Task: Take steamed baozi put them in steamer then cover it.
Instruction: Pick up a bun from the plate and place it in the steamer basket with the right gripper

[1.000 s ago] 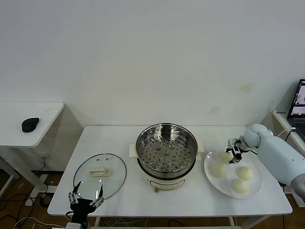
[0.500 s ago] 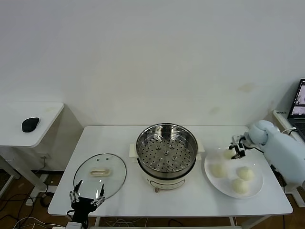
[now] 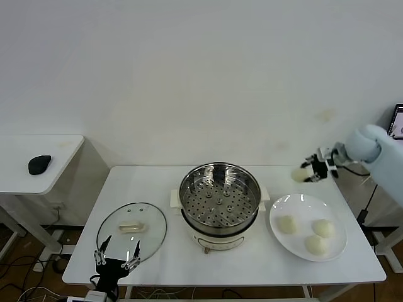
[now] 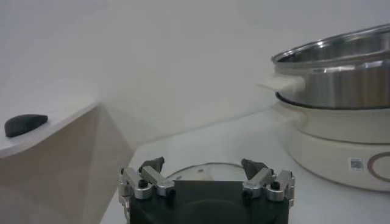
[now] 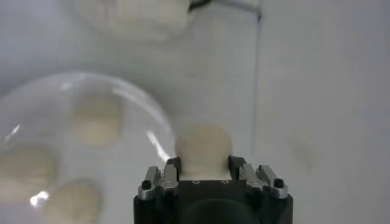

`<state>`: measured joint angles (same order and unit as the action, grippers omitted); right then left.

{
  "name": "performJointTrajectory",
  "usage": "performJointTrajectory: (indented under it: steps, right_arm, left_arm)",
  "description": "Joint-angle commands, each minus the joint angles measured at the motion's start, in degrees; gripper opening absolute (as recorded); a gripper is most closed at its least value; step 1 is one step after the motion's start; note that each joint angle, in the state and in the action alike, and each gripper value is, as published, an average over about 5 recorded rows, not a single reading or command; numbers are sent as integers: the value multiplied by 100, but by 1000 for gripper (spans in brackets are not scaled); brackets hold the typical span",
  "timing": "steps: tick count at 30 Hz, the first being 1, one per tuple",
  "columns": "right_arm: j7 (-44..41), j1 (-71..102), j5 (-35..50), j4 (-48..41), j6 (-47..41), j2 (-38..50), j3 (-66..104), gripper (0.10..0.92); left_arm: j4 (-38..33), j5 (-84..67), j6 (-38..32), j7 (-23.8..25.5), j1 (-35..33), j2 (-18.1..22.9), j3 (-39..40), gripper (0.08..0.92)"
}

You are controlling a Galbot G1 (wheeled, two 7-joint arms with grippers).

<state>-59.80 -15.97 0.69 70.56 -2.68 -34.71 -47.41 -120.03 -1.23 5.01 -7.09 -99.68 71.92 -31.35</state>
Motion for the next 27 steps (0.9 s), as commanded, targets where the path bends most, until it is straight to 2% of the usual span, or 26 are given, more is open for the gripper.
performJointTrajectory:
  steps: [1,6,12,27]
  right_arm:
    - [-125,-2205,1567,345,104,-1015,-2038,504]
    - [-14,-2277,1671,101,515,-1749,-2391,509]
    - [188,-2088,1330,-55,1205,-2442,-2658,509]
    - [649,-1569,-903,-416,2739,-2969,-2874,509]
  left_arm:
    - [4,-153,-6,7,-6,-12,-62,823]
    - [3,-155,-11,9,-9,32,-88,823]
    - [-16,-147,-16,5,-6,102,-129,823]
    - [9,-156,-23,3,-1,135,-271,823]
